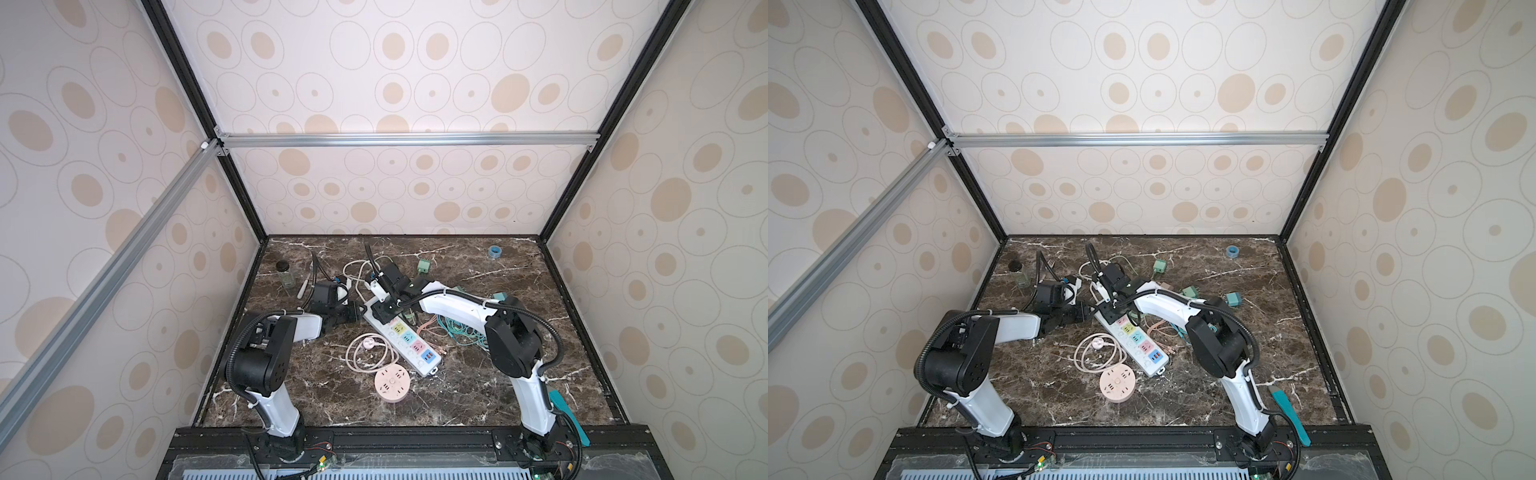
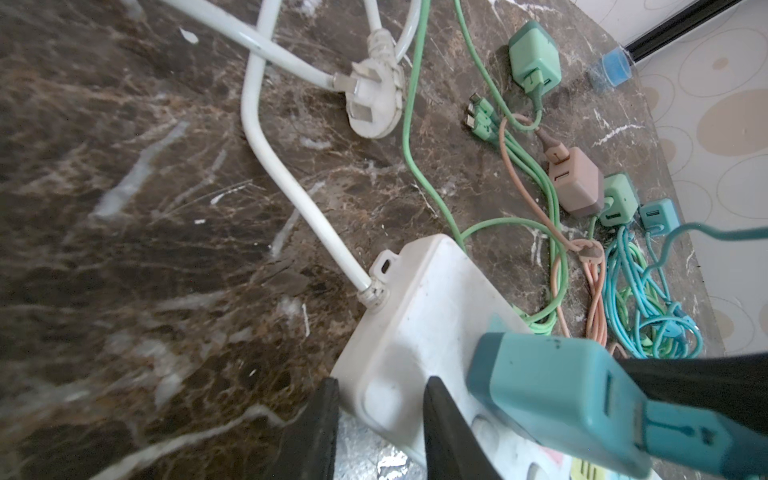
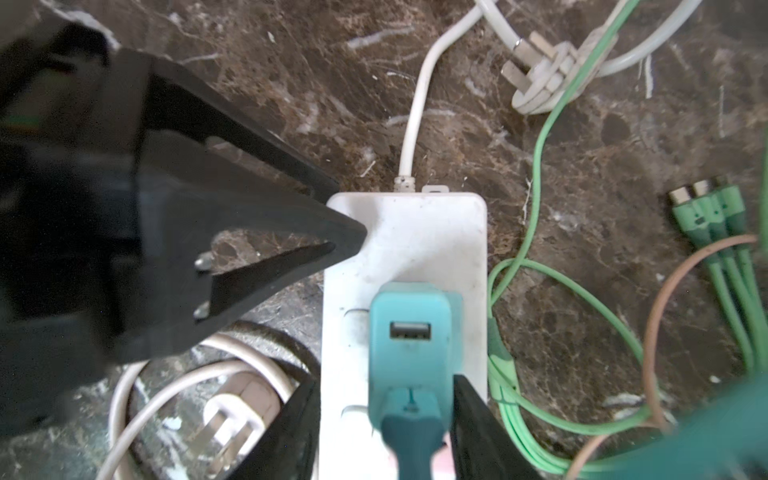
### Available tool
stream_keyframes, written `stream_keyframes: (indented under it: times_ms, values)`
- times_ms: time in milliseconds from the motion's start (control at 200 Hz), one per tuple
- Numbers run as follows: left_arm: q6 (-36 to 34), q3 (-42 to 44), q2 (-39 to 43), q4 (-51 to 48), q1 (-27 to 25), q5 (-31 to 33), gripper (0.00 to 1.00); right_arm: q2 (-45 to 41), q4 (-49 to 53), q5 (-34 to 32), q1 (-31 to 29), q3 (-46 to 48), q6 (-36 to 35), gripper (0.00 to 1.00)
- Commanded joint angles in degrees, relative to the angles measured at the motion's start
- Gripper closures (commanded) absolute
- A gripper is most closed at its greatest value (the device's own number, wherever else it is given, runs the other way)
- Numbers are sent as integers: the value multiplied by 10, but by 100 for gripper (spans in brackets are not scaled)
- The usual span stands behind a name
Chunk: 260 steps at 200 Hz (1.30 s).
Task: Insert the plug
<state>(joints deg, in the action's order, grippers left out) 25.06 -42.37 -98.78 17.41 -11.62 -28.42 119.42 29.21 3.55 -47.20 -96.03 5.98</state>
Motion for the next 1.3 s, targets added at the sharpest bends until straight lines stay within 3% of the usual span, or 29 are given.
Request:
stream_keyframes:
  times_ms: [0, 305, 500, 655, 920, 1165, 1296]
  values:
    - [-2, -16, 18, -9, 4, -4, 64, -59, 22, 29, -3, 31, 8, 39]
    - [-3, -14, 38, -9, 5, 1, 53, -235, 27, 70, -5, 196, 17, 37]
    - [-1, -3, 80, -39, 6, 11, 46, -350, 35, 19, 4, 295, 32, 36]
    - [6, 21, 125, -45, 7, 34, 43, -405, 28, 21, 55, 355, 51, 37]
    - [11, 54, 239, -109, 6, 60, 37, -443, 8, 13, 144, 398, 66, 38]
    - [7, 50, 358, -197, 6, 88, 25, -425, -17, -21, 216, 395, 76, 37]
    - [-8, 42, 387, -240, 7, 94, 24, -419, -32, -34, 247, 405, 90, 36]
